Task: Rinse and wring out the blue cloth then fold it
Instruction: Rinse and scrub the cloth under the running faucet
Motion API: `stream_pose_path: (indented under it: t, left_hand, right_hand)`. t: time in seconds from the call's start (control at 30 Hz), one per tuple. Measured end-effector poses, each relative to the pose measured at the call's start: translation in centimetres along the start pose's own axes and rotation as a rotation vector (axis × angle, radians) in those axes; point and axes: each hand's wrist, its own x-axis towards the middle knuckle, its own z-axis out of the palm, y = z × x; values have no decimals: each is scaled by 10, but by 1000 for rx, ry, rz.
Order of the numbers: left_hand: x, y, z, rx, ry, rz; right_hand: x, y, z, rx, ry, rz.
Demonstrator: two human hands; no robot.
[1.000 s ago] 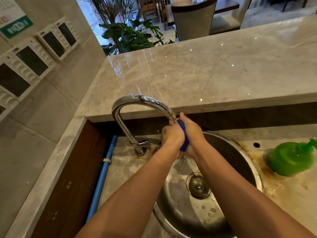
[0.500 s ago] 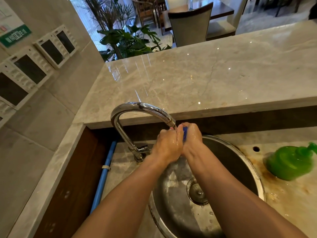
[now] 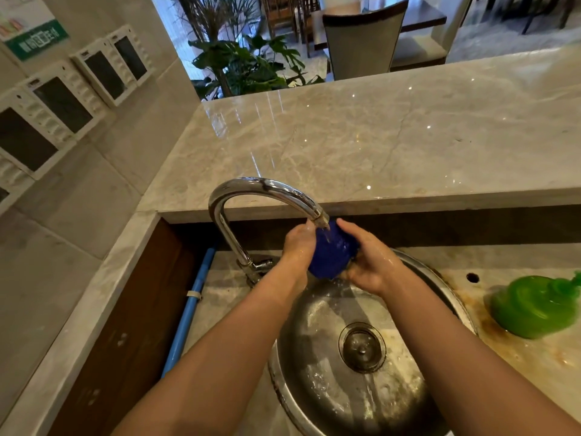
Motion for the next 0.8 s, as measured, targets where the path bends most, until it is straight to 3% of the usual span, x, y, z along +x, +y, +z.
stream_pose_path:
  t: [0.07, 0.17, 0.27, 0.3, 0.37, 0.43, 0.5, 0.67, 0.8]
  left_hand:
    - [1, -4, -3, -103, 2, -50]
    - [4, -11, -5, -195, 181, -71]
    - [8, -15, -22, -322, 380, -125]
    - [7, -16, -27, -351, 372, -163]
    - [1, -20, -30, -374, 180, -250]
    - [-7, -23, -19, -379, -75, -322]
    - [-13, -21, -5, -331, -159, -324]
    - [-11, -8, 1, -189, -45, -198]
    - [-9, -3, -3, -197, 81, -107]
  right_hand:
    - [3, -3, -2, -88, 43, -52]
    - [2, -5, -4, -218, 29, -111]
    - [-3, -7, -12, -65, -10, -143]
    - [-4, -9, -15, 33, -22, -144]
    - [-7, -10, -16, 135, -32, -129]
    - [-11, -6, -8, 76, -37, -121]
    - [-13, -2, 1, -63, 13, -153]
    - [-28, -10, 10, -521, 206, -327]
    - [-41, -13, 11, -338, 86, -239]
